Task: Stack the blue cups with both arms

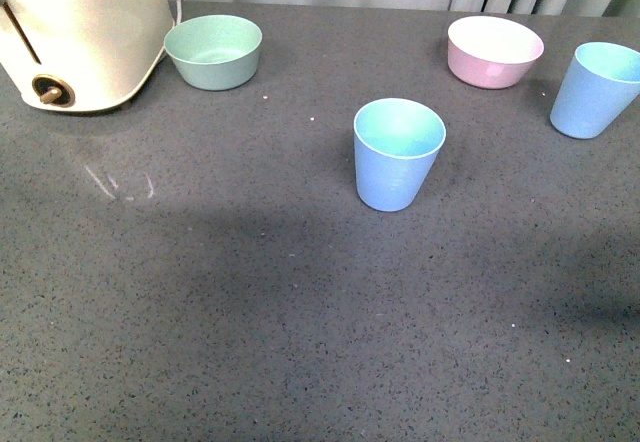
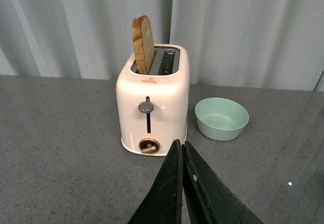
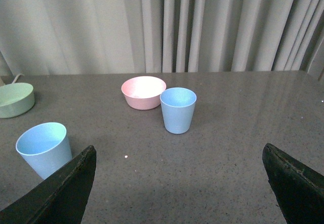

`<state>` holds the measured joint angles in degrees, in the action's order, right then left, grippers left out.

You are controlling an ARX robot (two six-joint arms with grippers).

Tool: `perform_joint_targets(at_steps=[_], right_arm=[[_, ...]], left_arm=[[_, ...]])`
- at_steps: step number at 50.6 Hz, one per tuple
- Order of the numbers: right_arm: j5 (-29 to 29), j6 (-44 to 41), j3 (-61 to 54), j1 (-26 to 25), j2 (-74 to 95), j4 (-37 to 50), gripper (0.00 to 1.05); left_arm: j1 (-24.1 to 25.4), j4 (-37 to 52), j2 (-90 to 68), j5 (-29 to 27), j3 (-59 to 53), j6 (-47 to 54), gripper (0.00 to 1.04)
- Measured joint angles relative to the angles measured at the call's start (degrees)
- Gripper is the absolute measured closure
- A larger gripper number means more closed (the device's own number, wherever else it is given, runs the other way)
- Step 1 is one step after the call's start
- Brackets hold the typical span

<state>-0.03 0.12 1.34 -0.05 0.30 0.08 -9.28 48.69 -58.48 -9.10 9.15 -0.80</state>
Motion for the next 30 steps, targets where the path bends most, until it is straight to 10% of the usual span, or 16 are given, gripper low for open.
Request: perform_joint_targets(at_steps=[30], right_arm=[[0.0,0.0,0.0,0.0,0.0,0.0,0.09]], left_arm=[[9.0,-11.1,19.6,9.1,-8.2,0.2,1.03]])
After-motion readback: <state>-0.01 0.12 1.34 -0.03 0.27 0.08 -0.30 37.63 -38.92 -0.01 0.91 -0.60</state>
